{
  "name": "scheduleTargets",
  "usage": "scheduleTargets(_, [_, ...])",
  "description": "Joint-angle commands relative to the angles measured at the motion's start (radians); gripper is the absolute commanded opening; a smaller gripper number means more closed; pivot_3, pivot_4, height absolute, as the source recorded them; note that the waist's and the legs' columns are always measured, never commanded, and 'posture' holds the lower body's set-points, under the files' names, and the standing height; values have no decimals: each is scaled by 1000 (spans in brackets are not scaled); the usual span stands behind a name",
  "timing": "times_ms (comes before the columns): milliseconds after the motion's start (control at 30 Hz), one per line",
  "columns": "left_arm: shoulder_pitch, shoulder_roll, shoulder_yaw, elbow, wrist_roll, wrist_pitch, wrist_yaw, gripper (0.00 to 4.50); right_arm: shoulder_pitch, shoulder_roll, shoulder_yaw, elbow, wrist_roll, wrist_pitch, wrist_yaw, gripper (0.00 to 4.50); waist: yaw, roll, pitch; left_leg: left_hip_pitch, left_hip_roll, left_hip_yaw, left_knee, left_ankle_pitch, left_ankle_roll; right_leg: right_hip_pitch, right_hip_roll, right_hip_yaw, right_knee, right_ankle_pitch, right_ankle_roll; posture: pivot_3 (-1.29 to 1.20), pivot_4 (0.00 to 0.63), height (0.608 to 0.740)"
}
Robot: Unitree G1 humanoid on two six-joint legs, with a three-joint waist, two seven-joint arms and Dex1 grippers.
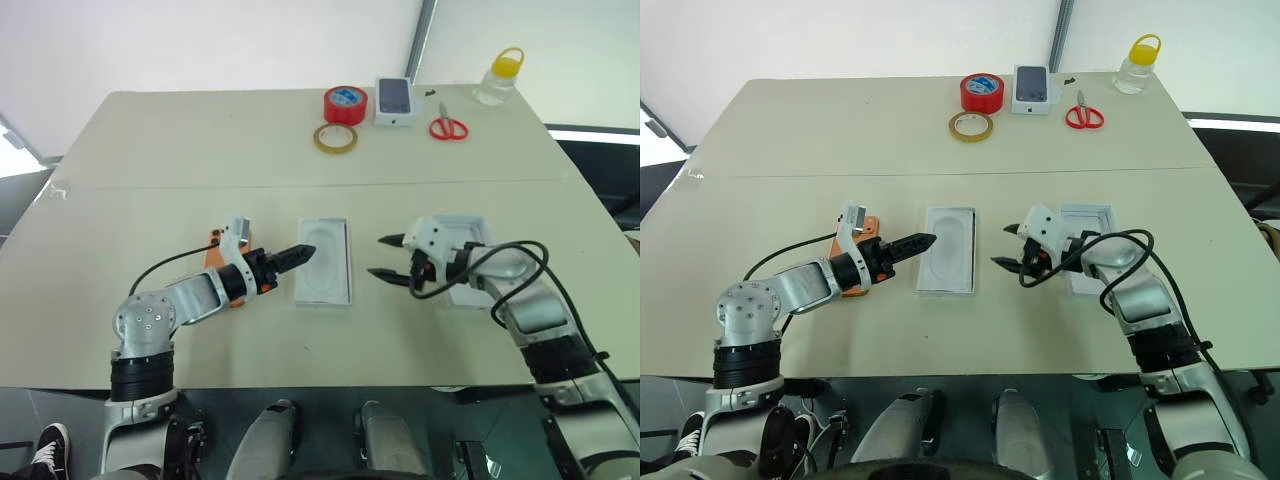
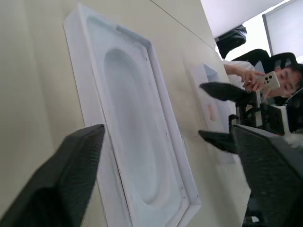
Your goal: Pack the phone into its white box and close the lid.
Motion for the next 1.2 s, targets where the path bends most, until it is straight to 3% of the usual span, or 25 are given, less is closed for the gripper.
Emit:
scheduleTargets(33, [1, 33, 16, -50, 32, -47, -28, 4405, -44, 36, -43, -71, 85, 50, -2, 3432, 0, 0, 0, 0, 0, 0, 0, 0, 0, 0, 0, 0, 0, 0, 0, 0, 150, 740])
scheduleTargets(67, [1, 47, 13, -62, 51, -60, -36, 4405, -50, 51, -42, -89, 107, 71, 2, 3432, 1, 0, 0, 0, 0, 0, 0, 0, 0, 0, 0, 0, 0, 0, 0, 0, 150, 740])
scheduleTargets(133, [8, 86, -1, -102, 105, -106, -70, 4500, -57, 90, -16, -103, 102, 88, -25, 2889, -2, 0, 0, 0, 0, 0, 0, 0, 0, 0, 0, 0, 0, 0, 0, 0, 150, 740])
scheduleTargets(233, [31, 162, -41, -151, 209, -198, -171, 4500, -49, 139, 34, -115, 63, 85, -62, 1668, 0, 0, 0, 0, 0, 0, -1, 0, 0, 0, 0, 0, 0, 0, 0, 0, 150, 740])
scheduleTargets(333, [96, 279, -116, -188, 400, -373, -303, 4500, -53, 185, 101, -105, -11, 64, -121, 104, -2, 0, 0, 0, 0, 0, -2, 0, 0, -1, 0, 1, 0, 0, 0, 0, 150, 740])
scheduleTargets(433, [159, 344, -132, -176, 532, -529, -382, 4500, -57, 215, 146, -95, -60, 61, -160, 38, 1, 1, 0, 0, 0, 1, -4, 0, -1, -2, 0, 1, -1, 0, -1, 0, 150, 740])
scheduleTargets(500, [187, 344, -63, -163, 510, -571, -428, 4500, -64, 230, 185, -87, -98, 77, -180, 38, 1, 1, 0, 0, 0, 0, -4, 0, -1, -2, 0, 1, -1, 0, -1, 0, 150, 740])
scheduleTargets(600, [213, 361, -57, -143, 577, -661, -477, 4500, -58, 229, 238, -84, -157, 52, -188, 38, 3, 1, 0, 0, 0, 0, -4, 0, -1, -2, -1, 1, -1, 0, -1, 0, 150, 740])
scheduleTargets(1200, [223, 297, -59, -169, 593, -642, -506, 4500, -23, 128, 275, -102, -224, 68, -115, 38, 1, 1, 0, 0, 0, 0, -4, -3, 4, -2, 0, 0, -1, 0, -1, 0, 150, 740])
